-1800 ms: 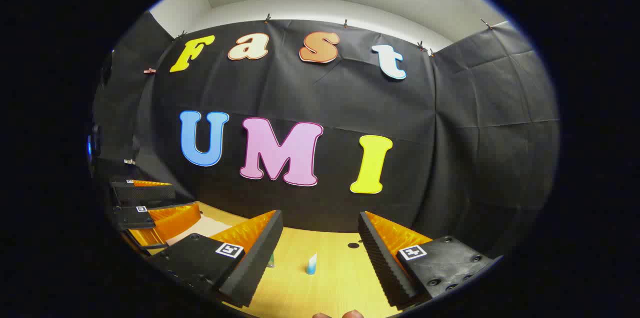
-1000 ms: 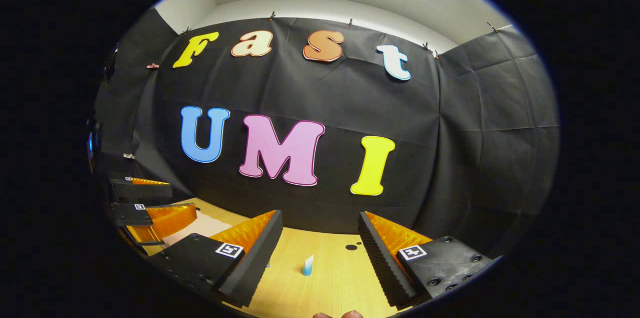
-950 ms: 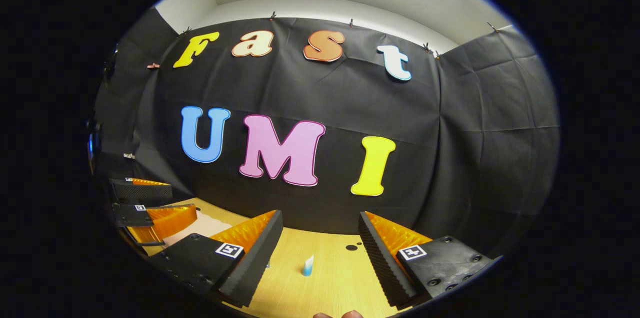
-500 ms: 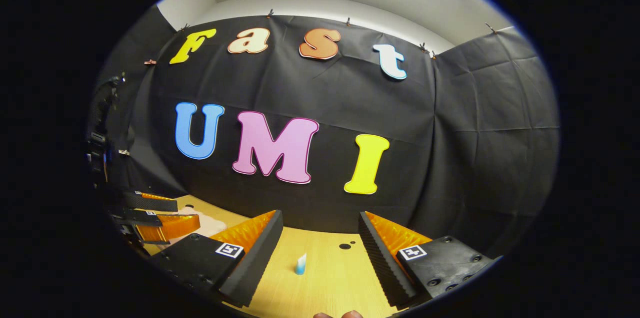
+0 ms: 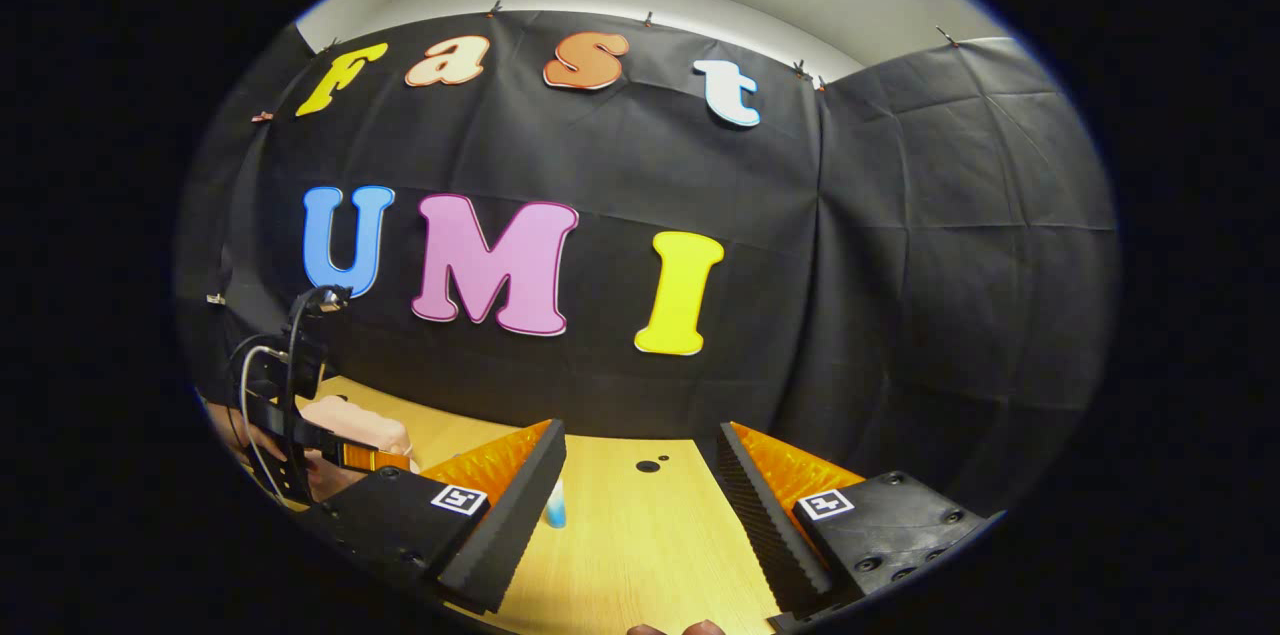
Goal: First open the suitcase, pack the skin care products into it, and then close the suitcase.
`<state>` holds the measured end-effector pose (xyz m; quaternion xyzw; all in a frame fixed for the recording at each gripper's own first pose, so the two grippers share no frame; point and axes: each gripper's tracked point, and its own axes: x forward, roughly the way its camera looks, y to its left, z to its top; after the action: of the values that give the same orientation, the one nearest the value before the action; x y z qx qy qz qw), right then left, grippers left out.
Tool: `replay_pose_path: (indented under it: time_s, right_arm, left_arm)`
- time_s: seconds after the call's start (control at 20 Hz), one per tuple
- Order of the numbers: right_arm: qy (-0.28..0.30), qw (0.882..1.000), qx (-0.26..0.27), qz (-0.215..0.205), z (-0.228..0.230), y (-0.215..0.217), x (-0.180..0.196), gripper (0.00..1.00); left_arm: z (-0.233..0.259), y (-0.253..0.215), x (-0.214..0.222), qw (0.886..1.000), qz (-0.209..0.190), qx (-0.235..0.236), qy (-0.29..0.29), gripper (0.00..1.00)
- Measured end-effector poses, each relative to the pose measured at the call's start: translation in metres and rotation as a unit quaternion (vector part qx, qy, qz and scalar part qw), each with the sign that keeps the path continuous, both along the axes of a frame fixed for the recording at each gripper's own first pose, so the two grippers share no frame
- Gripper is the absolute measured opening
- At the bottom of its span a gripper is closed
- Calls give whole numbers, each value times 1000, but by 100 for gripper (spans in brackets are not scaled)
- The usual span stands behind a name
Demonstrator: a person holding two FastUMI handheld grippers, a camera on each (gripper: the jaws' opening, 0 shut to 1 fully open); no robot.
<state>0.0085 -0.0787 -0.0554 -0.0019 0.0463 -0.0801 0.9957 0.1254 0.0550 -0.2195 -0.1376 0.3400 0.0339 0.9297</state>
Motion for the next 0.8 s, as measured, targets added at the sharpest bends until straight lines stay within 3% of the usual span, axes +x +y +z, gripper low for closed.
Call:
replay_pose_path:
  time_s: [0.3,0.4,0.5,0.65,0.7,0.75,0.8]
  right_arm:
    - [28,998,13,-47,-22,-41,-11,96]
    - [27,998,14,-62,-20,-53,-13,95]
    - [30,997,10,-66,-21,-56,-14,96]
    - [34,997,5,-65,-20,-54,-13,96]
    - [34,997,3,-63,-20,-52,-13,96]
    - [38,998,0,-58,-21,-47,-12,96]
    - [40,998,-2,-55,-21,-45,-11,96]
  left_arm:
    - [-71,7,29,993,13,9,114,96]
    - [-83,14,43,989,-2,69,127,95]
    - [-97,12,46,985,-19,82,149,91]
    - [-114,7,43,982,-33,61,175,66]
    - [-119,14,40,981,-29,72,180,48]
    - [-122,13,38,980,-33,60,184,24]
    - [-117,14,38,981,-37,57,184,19]
